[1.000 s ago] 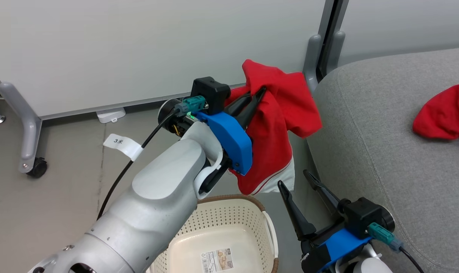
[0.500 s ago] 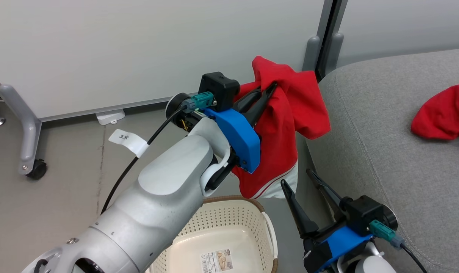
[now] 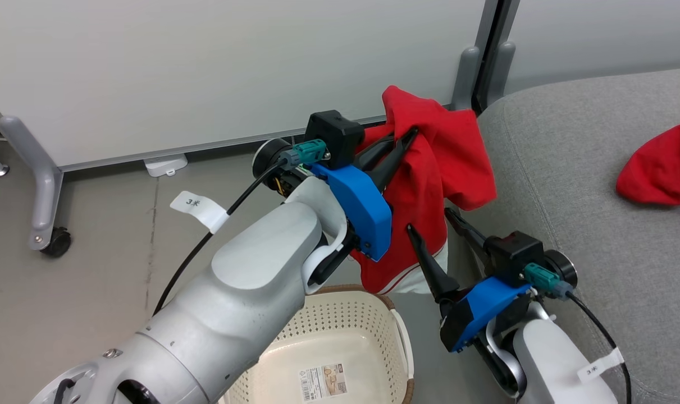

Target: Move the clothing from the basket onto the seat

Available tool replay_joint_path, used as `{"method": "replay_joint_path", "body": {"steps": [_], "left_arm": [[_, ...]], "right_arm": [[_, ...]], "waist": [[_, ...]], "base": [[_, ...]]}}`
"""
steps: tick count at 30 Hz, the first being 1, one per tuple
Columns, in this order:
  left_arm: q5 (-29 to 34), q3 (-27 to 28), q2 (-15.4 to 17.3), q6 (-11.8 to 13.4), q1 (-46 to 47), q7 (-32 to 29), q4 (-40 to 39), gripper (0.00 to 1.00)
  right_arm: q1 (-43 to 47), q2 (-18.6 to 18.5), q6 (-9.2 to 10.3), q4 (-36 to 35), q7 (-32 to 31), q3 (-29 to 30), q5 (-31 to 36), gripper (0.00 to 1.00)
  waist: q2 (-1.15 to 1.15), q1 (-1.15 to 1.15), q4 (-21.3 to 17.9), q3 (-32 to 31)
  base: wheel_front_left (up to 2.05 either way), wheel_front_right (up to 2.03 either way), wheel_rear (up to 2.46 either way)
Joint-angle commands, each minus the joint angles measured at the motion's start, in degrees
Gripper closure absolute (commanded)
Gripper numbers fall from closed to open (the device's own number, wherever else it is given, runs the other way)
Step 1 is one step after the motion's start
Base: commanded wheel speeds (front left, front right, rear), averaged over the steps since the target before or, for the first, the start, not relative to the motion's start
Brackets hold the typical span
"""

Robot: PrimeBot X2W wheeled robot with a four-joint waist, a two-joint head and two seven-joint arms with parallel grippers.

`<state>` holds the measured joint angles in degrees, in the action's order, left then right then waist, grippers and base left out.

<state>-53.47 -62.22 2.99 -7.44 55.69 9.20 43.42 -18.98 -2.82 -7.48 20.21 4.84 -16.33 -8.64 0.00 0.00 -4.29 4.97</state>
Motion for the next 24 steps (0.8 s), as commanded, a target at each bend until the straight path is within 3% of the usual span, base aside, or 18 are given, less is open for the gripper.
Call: {"method": "replay_joint_path", "body": {"steps": [1, 11, 20, 22, 23, 24], "left_arm": [[-0.4, -0.5, 0.0, -0.1, 1.1, 0.4, 0.0, 1.0], [-1.8, -2.5, -0.1, -0.1, 1.8, 0.6, -1.0, 1.0], [-3.1, -4.1, -0.1, -0.1, 2.3, 0.9, -1.8, 1.0], [-3.4, -4.4, -0.1, -0.1, 2.4, 1.0, -1.8, 1.0], [-3.5, -4.5, -0.1, -0.1, 2.4, 1.1, -1.7, 1.0], [-3.5, -4.6, -0.1, 0.0, 2.5, 1.1, -1.6, 1.0]], "right_arm": [[-2.2, -0.1, -0.03, 1.7, 0.5, -0.3, -0.1, 0.0], [-9.5, -0.1, -0.03, 13.5, -1.0, -4.6, -4.6, 0.0], [-14.5, -0.1, -0.03, 20.8, 2.4, -10.2, -9.3, 0.0], [-15.2, -0.1, -0.03, 21.9, 3.3, -11.1, -10.0, 0.24], [-15.6, -0.1, -0.03, 22.5, 3.7, -11.5, -10.2, 0.7], [-16.0, -0.1, -0.03, 22.8, 4.5, -11.9, -10.1, 1.0]], "waist": [[0.0, 0.0, 0.2, 0.1], [0.0, 0.0, 1.4, 0.6], [0.0, 0.0, 1.8, 0.6], [0.0, 0.0, 1.8, 0.5], [0.0, 0.0, 1.8, 0.4], [0.0, 0.0, 1.7, 0.4]], "base": [[0.0, 0.0, 0.0], [0.0, 0.0, 0.0], [0.0, 0.0, 0.0], [0.0, 0.0, 0.0], [0.0, 0.0, 0.0], [0.0, 0.0, 0.0]]}}
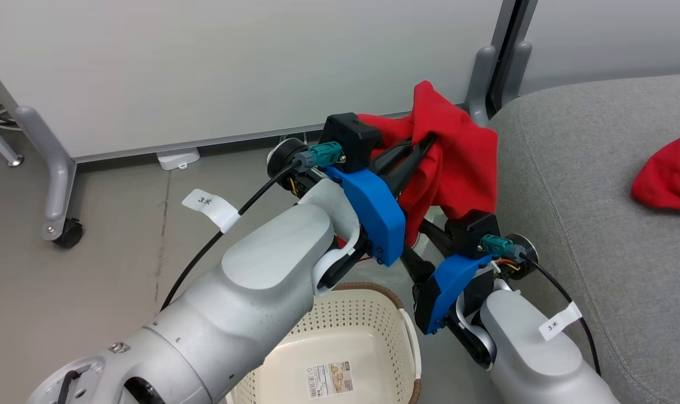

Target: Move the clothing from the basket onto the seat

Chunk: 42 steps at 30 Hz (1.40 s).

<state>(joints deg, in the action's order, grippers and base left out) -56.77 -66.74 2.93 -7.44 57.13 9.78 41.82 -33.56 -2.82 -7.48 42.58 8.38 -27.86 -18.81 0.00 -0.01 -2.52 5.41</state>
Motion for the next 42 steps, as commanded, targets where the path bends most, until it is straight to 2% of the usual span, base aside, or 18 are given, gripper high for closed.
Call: {"method": "replay_joint_path", "body": {"steps": [1, 29, 30, 31, 42], "left_arm": [[-0.4, -0.2, 0.0, 0.0, 1.1, 0.6, 0.0, 1.0], [-2.7, -2.7, -0.1, 0.4, 2.0, 2.2, 1.5, 1.0], [-2.6, -2.8, -0.1, 0.4, 2.0, 2.3, 1.5, 0.24], [-2.6, -2.9, -0.1, 0.5, 2.0, 2.5, 1.5, 0.0], [-3.3, -3.4, 0.0, 0.8, 1.9, 3.0, 2.3, 0.0]], "right_arm": [[-1.6, -0.1, -0.03, 0.9, 1.4, -0.6, 0.0, 1.0], [-3.8, -0.1, -0.03, 8.0, 4.7, -4.6, -3.9, 1.0], [-3.9, -0.1, -0.03, 8.2, 4.8, -4.7, -4.0, 1.0], [-3.9, -0.1, -0.03, 8.3, 4.8, -4.7, -4.0, 1.0], [-4.6, -0.1, -0.03, 9.1, 5.4, -5.2, -4.7, 1.0]], "waist": [[0.0, 0.01, -0.1, -0.1], [0.0, 0.01, -1.0, -1.5], [0.0, 0.01, -1.1, -1.5], [0.0, 0.01, -1.1, -1.5], [0.0, 0.01, -1.2, -1.9]], "base": [[0.0, 0.0, 0.0], [0.0, 0.0, 0.0], [0.0, 0.0, 0.0], [0.0, 0.0, 0.0], [0.0, 0.0, 0.0]]}}
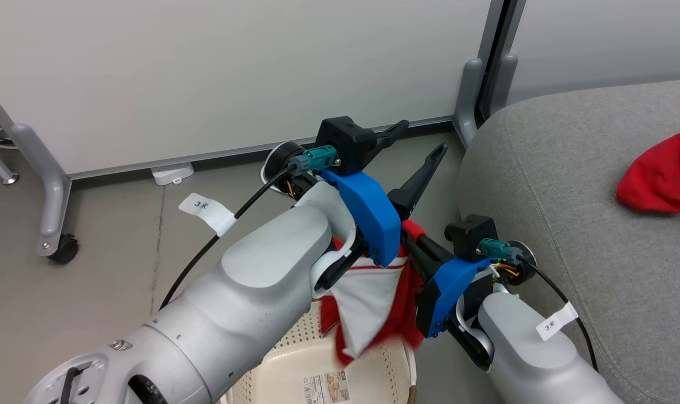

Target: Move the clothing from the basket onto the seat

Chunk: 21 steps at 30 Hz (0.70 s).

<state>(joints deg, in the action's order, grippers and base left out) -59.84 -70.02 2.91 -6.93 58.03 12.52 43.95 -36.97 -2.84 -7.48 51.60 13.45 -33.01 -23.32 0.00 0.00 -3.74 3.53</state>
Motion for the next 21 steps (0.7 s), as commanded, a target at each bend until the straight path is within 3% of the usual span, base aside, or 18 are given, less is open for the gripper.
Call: {"method": "replay_joint_path", "body": {"steps": [1, 6, 11, 18, 21], "left_arm": [[-0.2, -0.1, 0.0, 0.4, 1.0, 0.5, 0.3, 0.0], [1.0, 1.1, 0.6, 0.8, -0.3, 1.9, 0.4, 0.0], [3.2, 4.0, 3.3, 1.8, -3.5, 2.7, -1.6, 0.0], [10.0, 14.0, 9.5, 3.5, -12.8, 2.7, -10.3, 0.0], [14.7, 22.1, 11.9, 4.9, -20.0, 2.7, -16.3, 0.0]], "right_arm": [[-1.1, -0.1, -0.03, 0.2, 0.4, 0.0, -0.2, 1.0], [-1.3, -0.1, -0.03, 0.3, 0.7, 0.5, -0.3, 1.0], [-1.5, -0.1, -0.03, 0.0, 1.1, 2.1, 1.0, 1.0], [-0.9, -0.1, -0.03, -1.2, 1.5, 7.2, 4.5, 1.0], [1.0, -0.1, -0.03, -3.3, 1.6, 10.5, 6.4, 1.0]], "waist": [[0.0, 0.0, 0.0, 0.0], [0.0, 0.0, -0.1, 0.2], [0.0, 0.0, -0.5, 0.8], [0.0, 0.0, -1.4, 2.2], [0.0, 0.0, -2.0, 2.8]], "base": [[0.0, 0.0, 0.0], [0.0, 0.0, 0.0], [0.0, 0.0, 0.0], [0.0, 0.0, 0.0], [0.0, 0.0, 0.0]]}}
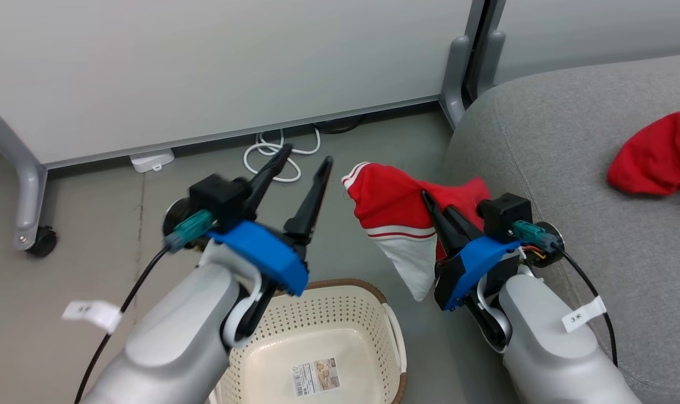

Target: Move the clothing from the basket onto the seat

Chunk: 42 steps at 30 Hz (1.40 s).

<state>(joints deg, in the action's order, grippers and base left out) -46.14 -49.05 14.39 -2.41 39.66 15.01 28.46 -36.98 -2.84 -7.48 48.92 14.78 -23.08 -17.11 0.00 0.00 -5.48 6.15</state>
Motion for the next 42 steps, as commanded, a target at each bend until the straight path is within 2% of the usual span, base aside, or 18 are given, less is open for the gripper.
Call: {"method": "replay_joint_path", "body": {"steps": [1, 9, 16, 19, 26, 32, 36, 42], "left_arm": [[2.3, 3.4, 0.9, 0.6, -3.5, 0.2, -2.4, 0.0], [12.8, 18.9, 3.3, -0.1, -18.4, 0.2, -12.8, 0.0], [18.5, 30.9, 2.0, -1.3, -31.7, 0.2, -20.0, 0.0], [20.8, 34.2, 1.4, -2.4, -35.7, 0.2, -21.6, 0.0], [24.2, 38.7, 0.3, -4.2, -39.2, 0.2, -22.6, 0.0], [25.6, 40.3, 0.1, -4.8, -39.3, 0.2, -23.3, 0.0], [26.2, 40.0, 0.3, -5.1, -38.7, 0.2, -23.1, 0.0], [25.7, 36.9, 0.8, -5.1, -36.2, 0.2, -21.7, 0.0]], "right_arm": [[1.6, -0.1, -0.03, -1.3, 0.4, 1.4, 0.8, 1.0], [8.2, -0.1, -0.03, -8.7, -0.5, 7.0, 4.2, 1.0], [15.2, -0.1, -0.03, -18.5, -3.1, 10.0, 2.9, 1.0], [17.8, -0.1, -0.03, -22.3, -4.5, 10.7, 2.6, 1.0], [21.8, -0.1, -0.03, -28.2, -6.7, 11.8, 2.1, 1.0], [22.8, -0.1, -0.03, -30.3, -7.1, 10.7, 1.2, 1.0], [23.7, -0.1, -0.03, -30.9, -6.8, 10.6, 0.3, 1.0], [25.8, 0.0, -0.03, -31.8, -5.8, 13.5, 0.5, 1.0]], "waist": [[0.0, 0.0, -0.5, 0.3], [0.0, 0.0, -4.1, 0.9], [0.0, 0.0, -9.8, 1.7], [0.0, 0.0, -12.1, 2.2], [0.0, 0.0, -17.9, 3.6], [0.0, 0.0, -22.9, 4.3], [0.0, 0.0, -26.2, 4.6], [0.0, 0.0, -26.7, 4.9]], "base": [[0.0, 0.0, 0.0], [0.0, 0.0, 0.0], [0.0, 0.0, 0.0], [0.0, 0.0, 0.0], [0.0, 0.0, 0.0], [0.0, 0.0, 0.0], [0.0, 0.0, 0.0], [0.0, 0.0, 0.0]]}}
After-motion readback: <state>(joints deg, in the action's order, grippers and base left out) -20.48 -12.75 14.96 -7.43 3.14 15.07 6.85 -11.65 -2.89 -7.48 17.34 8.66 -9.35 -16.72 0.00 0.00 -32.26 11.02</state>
